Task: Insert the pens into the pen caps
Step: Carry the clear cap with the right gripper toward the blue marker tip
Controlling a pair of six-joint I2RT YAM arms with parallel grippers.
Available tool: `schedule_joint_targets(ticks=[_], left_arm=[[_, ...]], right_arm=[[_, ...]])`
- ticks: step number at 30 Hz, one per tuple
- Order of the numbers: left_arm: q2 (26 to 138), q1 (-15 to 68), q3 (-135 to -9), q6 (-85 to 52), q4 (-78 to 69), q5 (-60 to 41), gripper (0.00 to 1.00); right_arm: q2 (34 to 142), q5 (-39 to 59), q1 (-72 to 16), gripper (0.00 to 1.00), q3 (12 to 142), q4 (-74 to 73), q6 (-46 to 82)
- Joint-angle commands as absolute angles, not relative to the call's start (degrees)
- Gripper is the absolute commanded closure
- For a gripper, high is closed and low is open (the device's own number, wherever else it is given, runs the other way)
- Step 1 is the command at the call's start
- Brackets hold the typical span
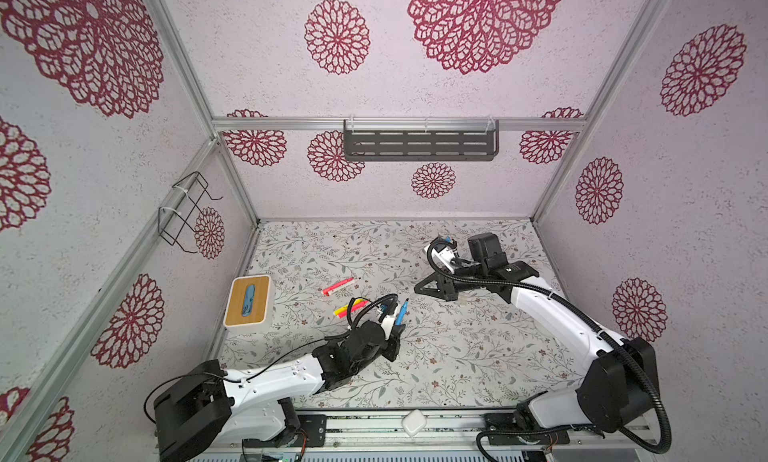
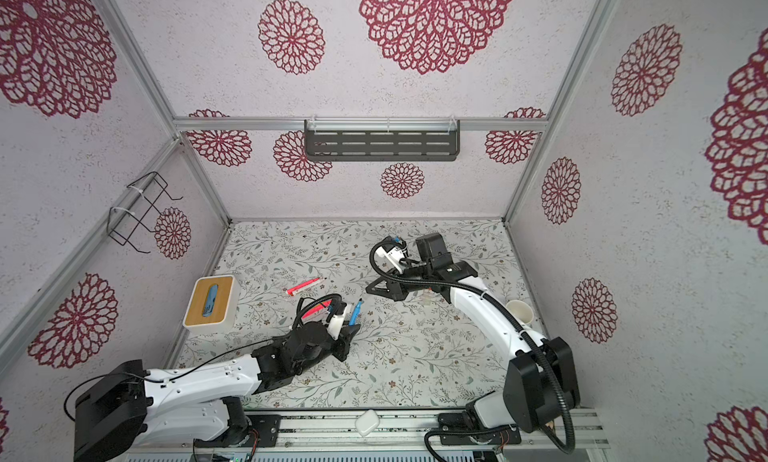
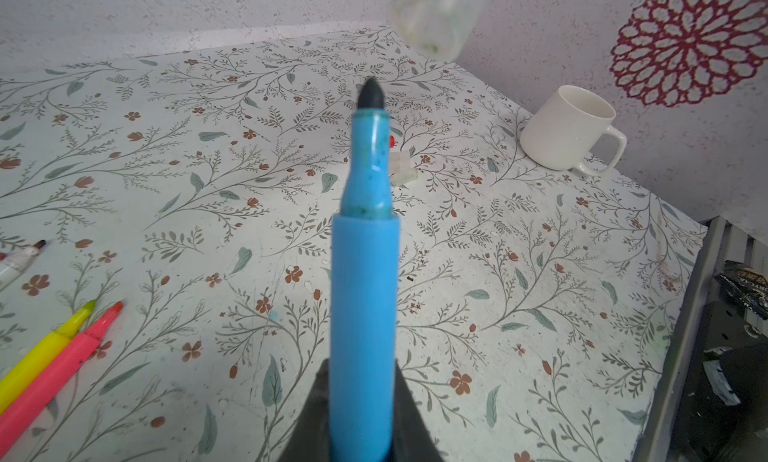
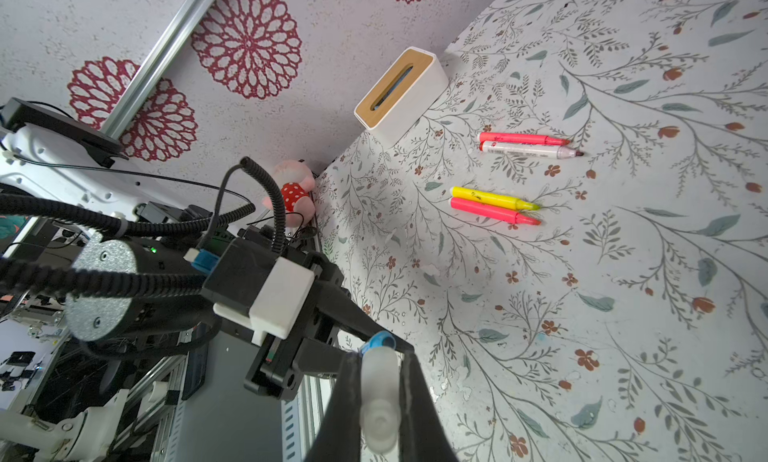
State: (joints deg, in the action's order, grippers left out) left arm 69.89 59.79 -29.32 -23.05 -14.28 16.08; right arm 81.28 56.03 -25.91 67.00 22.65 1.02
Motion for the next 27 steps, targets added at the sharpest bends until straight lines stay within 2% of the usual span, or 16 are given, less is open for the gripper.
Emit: schedule_joint_targets(ticks=[1, 27], left_arm=[[70.14, 60.56, -31.05, -22.32, -14.27, 17.48, 1.00], [70.58, 61.77, -31.20, -21.71, -14.07, 19.42, 1.00]], right_arm=[[81.25, 58.01, -26.56, 1.00, 69.38, 23.00, -0.59], [83.41, 54.04, -27.67, 1.00, 71.47, 25.48, -1.57]])
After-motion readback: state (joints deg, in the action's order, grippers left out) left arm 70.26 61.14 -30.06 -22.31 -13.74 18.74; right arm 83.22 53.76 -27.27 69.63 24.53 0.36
